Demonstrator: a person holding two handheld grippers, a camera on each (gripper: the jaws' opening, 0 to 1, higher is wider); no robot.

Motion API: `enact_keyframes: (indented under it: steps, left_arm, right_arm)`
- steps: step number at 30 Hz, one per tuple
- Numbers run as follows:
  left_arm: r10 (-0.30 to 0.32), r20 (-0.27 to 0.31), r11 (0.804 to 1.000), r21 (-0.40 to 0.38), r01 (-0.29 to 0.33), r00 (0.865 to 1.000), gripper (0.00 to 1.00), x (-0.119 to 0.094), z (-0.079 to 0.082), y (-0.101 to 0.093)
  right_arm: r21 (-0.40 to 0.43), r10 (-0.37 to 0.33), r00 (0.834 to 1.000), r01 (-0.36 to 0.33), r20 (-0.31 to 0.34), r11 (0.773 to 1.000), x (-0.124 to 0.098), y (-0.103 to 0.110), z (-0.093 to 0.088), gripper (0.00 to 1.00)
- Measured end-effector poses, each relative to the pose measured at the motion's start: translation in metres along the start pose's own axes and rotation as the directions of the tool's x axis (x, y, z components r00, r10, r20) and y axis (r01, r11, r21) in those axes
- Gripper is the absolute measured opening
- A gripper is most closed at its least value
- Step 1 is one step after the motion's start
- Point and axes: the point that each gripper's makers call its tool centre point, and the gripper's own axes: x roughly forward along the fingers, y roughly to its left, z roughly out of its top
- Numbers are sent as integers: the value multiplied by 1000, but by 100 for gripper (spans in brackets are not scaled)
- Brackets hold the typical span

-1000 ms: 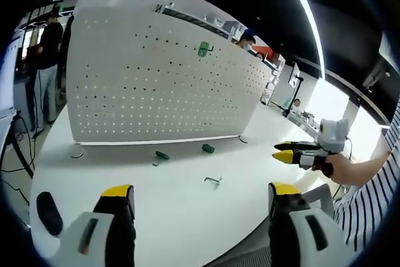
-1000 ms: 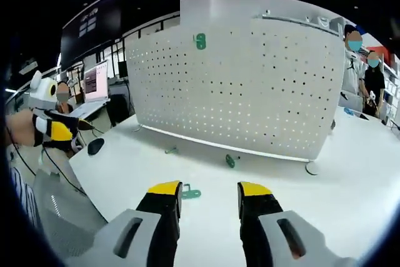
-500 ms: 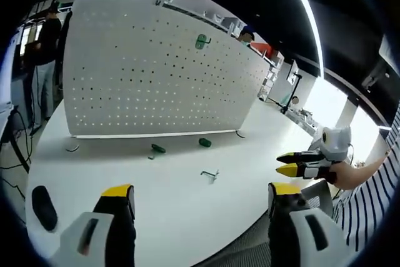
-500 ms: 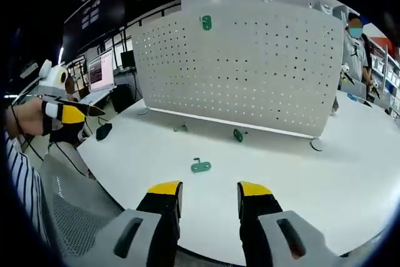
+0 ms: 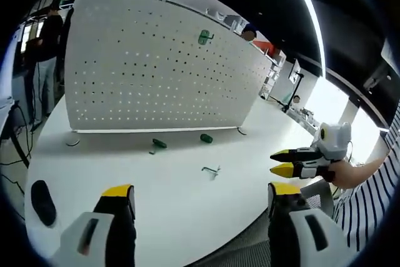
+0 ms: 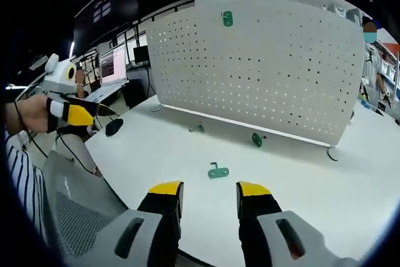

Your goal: Insert the hook assembly into the mounting plate slot until the hook locks in place.

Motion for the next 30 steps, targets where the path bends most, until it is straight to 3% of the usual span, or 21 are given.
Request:
enact_keyframes:
  steps: [12, 23, 30]
  left_arm:
    - [22, -1, 1000, -13, -22, 1000, 89, -1, 5, 15]
    - [50, -10, 998, -24, -50, 999, 90, -1, 8, 32]
    - [57, -16, 998, -31, -57, 998, 89, 1, 9, 41]
  right_arm:
    - [-132, 132, 991, -133, -17, 982, 77, 37, 40, 27]
    - [-159, 159, 986, -164, -46, 974, 138, 34, 59, 27]
    - [-152, 144, 987, -153, -68, 976, 169, 27, 61, 26]
